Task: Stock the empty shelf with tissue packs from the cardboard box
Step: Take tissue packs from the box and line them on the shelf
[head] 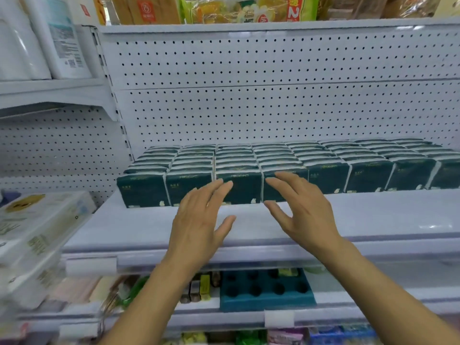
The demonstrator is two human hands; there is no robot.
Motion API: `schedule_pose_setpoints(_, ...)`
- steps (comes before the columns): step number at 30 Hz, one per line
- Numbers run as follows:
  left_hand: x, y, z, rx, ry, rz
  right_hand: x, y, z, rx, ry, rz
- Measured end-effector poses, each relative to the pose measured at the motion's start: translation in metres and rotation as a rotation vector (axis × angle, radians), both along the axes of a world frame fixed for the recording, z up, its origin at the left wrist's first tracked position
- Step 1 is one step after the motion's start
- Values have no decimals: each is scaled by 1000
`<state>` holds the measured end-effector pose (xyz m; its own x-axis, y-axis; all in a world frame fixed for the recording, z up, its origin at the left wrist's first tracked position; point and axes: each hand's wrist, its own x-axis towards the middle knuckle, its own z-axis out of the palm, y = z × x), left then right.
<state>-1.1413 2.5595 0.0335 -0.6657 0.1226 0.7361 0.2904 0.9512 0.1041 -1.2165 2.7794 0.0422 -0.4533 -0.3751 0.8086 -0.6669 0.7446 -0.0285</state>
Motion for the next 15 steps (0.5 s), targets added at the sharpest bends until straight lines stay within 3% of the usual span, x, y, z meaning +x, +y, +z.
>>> schedule_pose_setpoints(8, 123, -39, -71, 43, -122, 178, 92, -54, -64, 89, -152, 256)
schedule_pose_setpoints(15, 201, -110, -128, 82, -374, 368, 158, -133, -124, 268, -383, 379)
